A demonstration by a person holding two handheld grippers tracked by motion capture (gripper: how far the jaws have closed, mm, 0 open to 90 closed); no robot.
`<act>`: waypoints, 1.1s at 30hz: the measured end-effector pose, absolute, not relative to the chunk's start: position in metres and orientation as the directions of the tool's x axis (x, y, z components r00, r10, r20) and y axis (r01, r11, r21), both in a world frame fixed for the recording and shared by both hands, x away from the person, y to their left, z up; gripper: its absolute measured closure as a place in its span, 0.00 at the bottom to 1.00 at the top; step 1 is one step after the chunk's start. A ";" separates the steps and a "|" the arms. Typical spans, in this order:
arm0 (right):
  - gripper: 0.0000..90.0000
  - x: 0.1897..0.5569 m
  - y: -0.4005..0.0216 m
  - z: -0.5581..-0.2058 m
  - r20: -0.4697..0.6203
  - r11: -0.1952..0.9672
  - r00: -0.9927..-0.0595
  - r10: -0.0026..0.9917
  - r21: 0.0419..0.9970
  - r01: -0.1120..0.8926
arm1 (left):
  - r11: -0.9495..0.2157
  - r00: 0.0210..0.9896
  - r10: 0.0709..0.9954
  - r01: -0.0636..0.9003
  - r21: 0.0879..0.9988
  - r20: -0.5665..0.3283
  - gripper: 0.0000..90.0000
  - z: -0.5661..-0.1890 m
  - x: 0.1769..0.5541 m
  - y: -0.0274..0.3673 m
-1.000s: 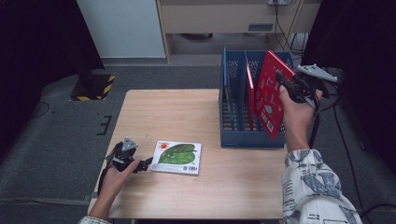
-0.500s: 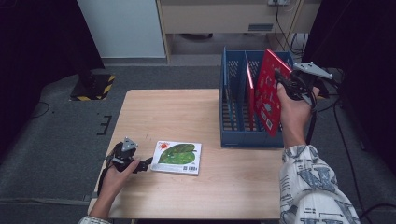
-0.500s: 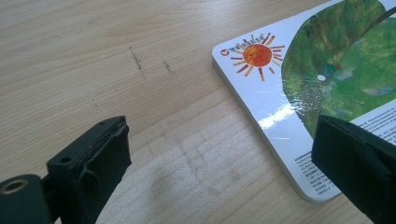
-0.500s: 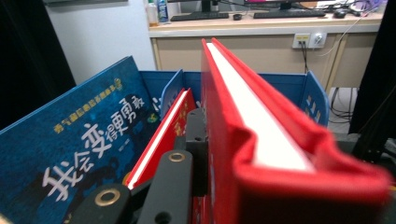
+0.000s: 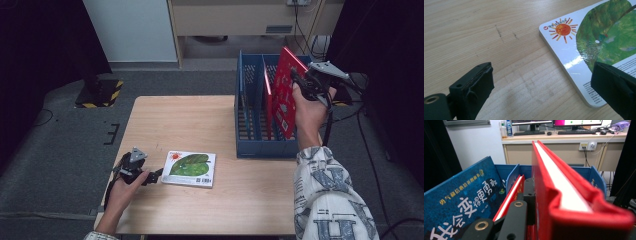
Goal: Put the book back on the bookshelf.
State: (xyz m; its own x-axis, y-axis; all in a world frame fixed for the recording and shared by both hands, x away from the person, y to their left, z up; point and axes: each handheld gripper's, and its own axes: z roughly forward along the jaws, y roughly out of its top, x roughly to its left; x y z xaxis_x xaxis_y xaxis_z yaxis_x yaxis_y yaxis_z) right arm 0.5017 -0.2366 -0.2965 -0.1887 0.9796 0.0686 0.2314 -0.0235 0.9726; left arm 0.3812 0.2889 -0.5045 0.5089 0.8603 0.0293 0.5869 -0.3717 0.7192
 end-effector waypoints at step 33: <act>0.89 0.527 -0.231 -0.320 0.064 -0.023 -0.167 0.984 0.971 0.239 | -0.376 0.510 0.859 0.585 0.719 0.034 0.04 -0.505 0.381 0.288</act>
